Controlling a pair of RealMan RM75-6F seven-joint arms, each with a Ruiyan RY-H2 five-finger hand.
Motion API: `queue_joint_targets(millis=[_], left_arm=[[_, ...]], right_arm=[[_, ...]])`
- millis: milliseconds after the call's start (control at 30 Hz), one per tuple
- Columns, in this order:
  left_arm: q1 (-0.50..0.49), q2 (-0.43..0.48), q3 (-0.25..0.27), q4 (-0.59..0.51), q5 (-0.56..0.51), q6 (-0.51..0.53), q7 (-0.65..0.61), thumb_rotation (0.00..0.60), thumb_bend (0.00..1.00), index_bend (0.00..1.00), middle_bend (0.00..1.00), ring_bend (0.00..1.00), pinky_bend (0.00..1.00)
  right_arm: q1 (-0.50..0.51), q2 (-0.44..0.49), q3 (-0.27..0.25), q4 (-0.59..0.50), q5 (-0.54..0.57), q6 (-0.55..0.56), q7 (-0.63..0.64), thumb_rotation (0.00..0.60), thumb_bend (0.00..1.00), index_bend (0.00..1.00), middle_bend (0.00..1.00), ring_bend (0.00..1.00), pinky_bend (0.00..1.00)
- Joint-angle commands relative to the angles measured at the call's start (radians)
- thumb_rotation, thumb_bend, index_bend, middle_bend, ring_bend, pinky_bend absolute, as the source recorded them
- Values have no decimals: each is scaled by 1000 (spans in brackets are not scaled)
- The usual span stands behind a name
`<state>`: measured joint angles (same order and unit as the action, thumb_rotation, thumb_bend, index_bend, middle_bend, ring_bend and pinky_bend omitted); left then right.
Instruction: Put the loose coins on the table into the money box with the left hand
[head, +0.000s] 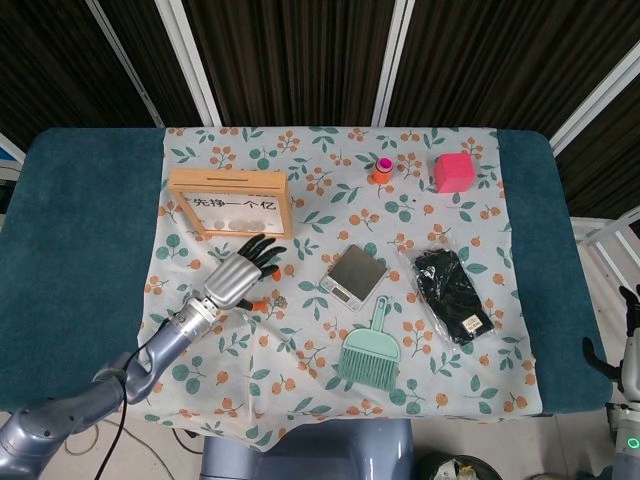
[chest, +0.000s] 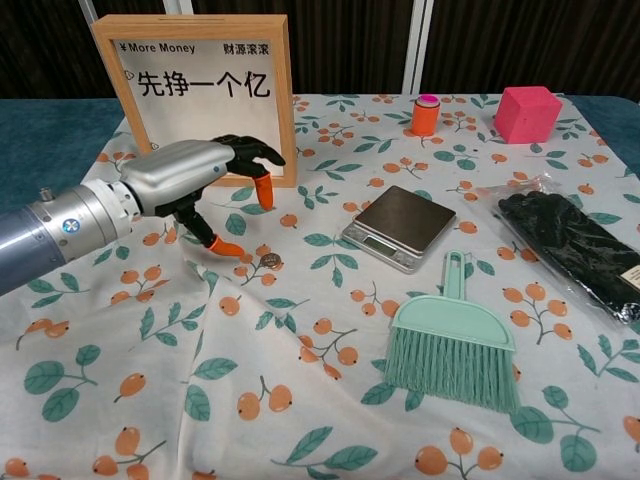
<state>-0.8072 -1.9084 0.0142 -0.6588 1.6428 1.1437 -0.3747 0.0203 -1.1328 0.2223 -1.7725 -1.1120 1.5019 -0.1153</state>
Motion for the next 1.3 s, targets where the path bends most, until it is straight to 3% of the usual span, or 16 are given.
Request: queue_joint_targets(millis=[33,433,667,1300], left_arm=[[22,-57,37,91,30,29,-18,600,93,433,105,0,0],[51,-153,65,271,53,90,-73,600,98,433,111,0,0],[50,-181,70,322,56,101,-94,600,128,433,112,0,0],[22,-141,55,288,52,164,-102,600,136,446,106,0,0]], right_arm=[[-1,1,0,-1,0,1,1,600,395,126,28,50,0],[-2,4,3,-4,2,1,7,600,395,126,28,50,0],[-3,4,2,-4,1,2,8,600,395,126,28,50,0],[0,6,1,-3,2,-6,12,600,394,126,28,50,0]])
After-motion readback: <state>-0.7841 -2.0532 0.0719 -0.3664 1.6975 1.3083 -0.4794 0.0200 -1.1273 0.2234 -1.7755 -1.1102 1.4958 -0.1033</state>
